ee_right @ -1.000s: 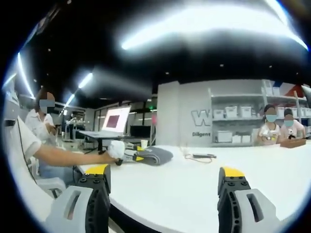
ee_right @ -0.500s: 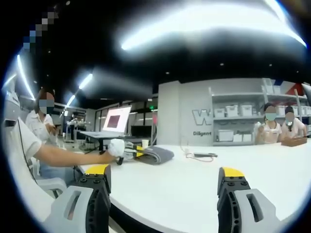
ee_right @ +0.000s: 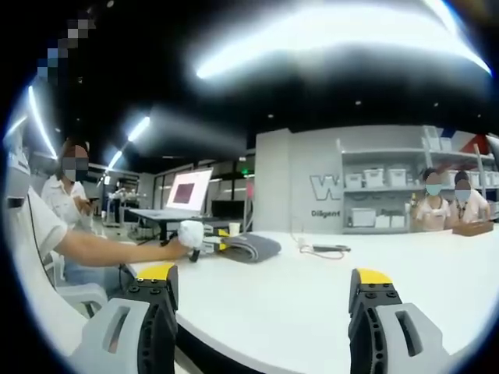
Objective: Open the folded towel by lifting each exposed corner and separating the folded layers until the towel lies flat within the target outline without major curled edges
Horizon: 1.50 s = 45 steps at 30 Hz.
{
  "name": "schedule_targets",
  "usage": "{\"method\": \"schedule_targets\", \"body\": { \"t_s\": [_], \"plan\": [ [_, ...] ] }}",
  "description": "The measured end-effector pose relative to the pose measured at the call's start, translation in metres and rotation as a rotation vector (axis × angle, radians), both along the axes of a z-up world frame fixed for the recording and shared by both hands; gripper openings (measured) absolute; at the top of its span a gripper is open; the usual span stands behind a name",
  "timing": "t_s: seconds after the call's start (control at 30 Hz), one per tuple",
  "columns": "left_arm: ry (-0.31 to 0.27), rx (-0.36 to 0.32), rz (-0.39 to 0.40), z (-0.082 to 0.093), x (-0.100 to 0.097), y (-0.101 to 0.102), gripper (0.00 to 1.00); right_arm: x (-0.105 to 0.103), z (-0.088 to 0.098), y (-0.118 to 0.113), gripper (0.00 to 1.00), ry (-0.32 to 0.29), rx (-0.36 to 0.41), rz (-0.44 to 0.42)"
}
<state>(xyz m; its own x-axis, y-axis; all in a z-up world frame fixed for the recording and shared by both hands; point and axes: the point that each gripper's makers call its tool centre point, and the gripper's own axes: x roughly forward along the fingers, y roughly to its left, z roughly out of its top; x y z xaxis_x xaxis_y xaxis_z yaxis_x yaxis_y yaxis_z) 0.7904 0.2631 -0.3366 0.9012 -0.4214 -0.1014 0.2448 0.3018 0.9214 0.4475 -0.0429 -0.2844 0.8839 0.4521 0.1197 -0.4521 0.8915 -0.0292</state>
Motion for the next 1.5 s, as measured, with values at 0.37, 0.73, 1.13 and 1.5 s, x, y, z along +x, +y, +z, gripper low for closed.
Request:
{"method": "schedule_targets", "body": {
  "t_s": [0.37,0.73,1.13,1.5],
  "plan": [
    [0.03,0.043,-0.017,-0.007,-0.003,-0.004,0.05,0.001,-0.003,0.003,0.9,0.011,-0.003,0.008],
    [0.135,-0.004,-0.024,-0.02,-0.003,-0.004,0.03,0.007,-0.004,0.011,0.9,0.015,-0.007,0.036],
    [0.135,0.039,-0.01,-0.026,-0.024,-0.016,0.03,0.022,-0.003,0.037,0.87,0.02,0.01,0.137],
    [0.161,0.028,-0.015,-0.03,-0.037,-0.018,0.03,0.048,0.003,0.06,0.88,-0.013,-0.023,0.215]
  ]
}}
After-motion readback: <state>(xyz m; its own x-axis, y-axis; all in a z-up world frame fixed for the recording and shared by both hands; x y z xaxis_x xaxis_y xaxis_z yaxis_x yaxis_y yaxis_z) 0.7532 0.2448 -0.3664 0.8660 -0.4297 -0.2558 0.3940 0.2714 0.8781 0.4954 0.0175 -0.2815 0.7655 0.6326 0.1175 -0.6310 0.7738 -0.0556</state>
